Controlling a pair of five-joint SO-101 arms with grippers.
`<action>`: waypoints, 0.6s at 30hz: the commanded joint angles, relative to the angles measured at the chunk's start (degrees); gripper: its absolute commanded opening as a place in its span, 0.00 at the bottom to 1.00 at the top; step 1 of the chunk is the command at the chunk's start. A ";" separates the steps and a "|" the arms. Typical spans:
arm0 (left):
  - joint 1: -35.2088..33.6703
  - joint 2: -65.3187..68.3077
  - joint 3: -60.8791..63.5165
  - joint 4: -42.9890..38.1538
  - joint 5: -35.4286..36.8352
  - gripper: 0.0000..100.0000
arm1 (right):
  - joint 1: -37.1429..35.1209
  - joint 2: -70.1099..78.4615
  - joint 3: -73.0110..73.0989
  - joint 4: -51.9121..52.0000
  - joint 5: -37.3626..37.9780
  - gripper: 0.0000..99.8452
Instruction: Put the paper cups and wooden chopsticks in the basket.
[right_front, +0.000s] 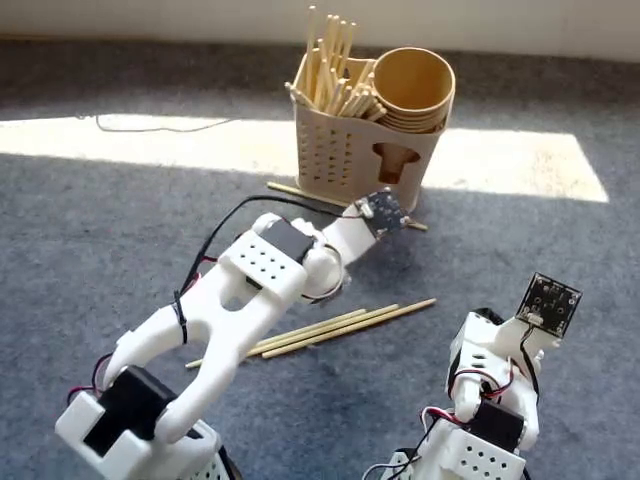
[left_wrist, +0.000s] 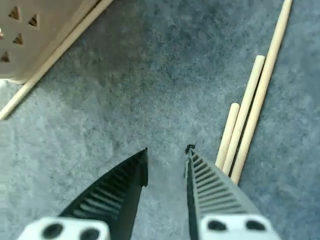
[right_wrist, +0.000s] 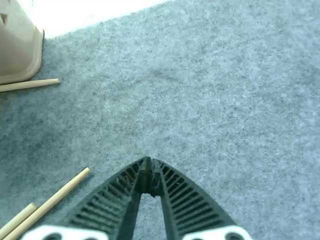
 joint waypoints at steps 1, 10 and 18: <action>2.95 0.84 -1.80 1.58 -0.53 0.11 | 0.66 -0.66 6.29 0.22 0.26 0.01; 6.20 6.90 -1.80 2.11 -0.53 0.11 | 0.66 -0.66 6.29 0.22 0.26 0.01; 6.29 8.75 -2.07 1.93 -0.26 0.11 | 0.66 -0.66 6.29 0.22 0.26 0.01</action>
